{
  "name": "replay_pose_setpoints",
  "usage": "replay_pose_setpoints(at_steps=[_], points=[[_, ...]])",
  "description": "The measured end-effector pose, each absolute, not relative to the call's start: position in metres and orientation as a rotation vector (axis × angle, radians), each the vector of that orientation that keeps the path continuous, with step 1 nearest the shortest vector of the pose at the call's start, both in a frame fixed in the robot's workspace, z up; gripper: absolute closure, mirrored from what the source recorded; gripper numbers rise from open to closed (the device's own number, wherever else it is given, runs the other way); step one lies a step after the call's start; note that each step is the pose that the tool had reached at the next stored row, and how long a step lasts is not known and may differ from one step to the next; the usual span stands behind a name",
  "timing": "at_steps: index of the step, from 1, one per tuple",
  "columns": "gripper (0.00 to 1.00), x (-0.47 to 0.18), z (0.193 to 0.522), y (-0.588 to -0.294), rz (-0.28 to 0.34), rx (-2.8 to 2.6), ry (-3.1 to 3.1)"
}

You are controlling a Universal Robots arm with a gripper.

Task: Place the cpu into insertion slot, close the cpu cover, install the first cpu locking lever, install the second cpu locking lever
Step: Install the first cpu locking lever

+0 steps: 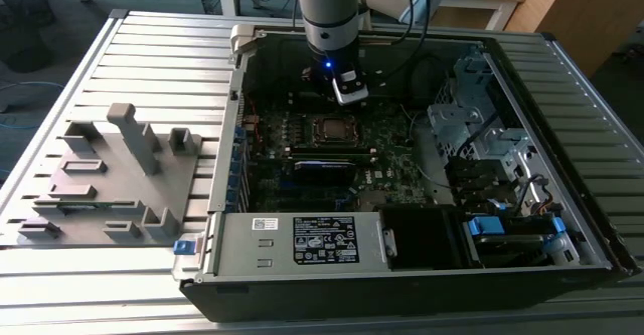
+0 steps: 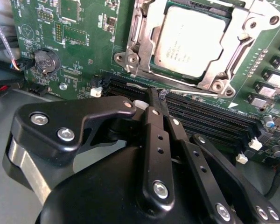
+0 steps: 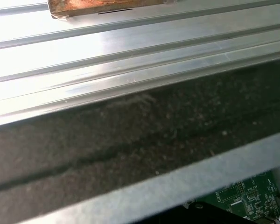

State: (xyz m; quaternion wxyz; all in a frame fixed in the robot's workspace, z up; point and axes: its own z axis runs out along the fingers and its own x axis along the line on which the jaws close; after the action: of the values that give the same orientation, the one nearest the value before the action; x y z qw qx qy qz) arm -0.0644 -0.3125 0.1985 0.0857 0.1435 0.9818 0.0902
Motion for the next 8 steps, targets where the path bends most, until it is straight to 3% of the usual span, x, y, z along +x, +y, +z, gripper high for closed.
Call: replay_pose_setpoints(at_steps=[8], points=[[0.90,-0.0644,0.1970,-0.3124,0.262,0.427,2.927]])
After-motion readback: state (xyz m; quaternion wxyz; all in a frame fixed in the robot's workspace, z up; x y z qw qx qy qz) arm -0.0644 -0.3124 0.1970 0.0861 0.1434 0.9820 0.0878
